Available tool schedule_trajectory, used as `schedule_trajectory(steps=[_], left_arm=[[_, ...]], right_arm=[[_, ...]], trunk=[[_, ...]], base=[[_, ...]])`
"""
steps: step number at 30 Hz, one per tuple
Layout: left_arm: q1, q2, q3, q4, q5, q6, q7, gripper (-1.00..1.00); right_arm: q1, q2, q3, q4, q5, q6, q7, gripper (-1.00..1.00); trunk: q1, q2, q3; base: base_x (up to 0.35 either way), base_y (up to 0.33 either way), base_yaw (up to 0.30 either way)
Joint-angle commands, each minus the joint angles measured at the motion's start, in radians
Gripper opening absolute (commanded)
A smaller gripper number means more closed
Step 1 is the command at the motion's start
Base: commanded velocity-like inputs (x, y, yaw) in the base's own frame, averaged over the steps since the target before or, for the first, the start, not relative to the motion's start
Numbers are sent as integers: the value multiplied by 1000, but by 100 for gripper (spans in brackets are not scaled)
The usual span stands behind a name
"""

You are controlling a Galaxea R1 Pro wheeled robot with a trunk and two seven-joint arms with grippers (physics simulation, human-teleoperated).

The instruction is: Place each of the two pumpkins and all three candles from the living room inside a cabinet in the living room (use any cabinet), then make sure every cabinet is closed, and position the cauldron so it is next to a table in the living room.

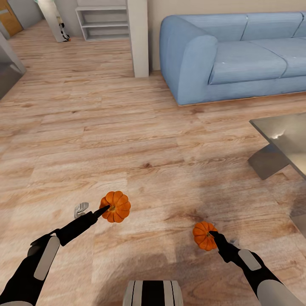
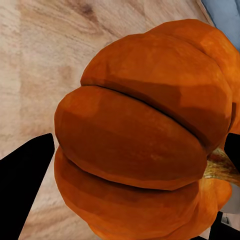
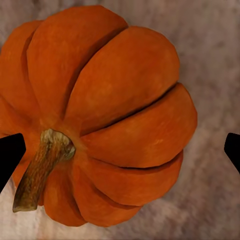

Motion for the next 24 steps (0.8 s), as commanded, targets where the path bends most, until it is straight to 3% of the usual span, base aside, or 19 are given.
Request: schedule_trajectory(steps=[1, 24], left_arm=[[0, 0, 1, 0, 5, 7, 1, -100], [0, 0, 1, 0, 5, 9, 1, -100]], right_arm=[[0, 1, -7, 0, 0, 6, 3, 100], [-8, 0, -5, 1, 2, 9, 9, 100]], trunk=[[0, 0, -1], [1, -1, -12]], base=[[1, 0, 0], [7, 0, 0]])
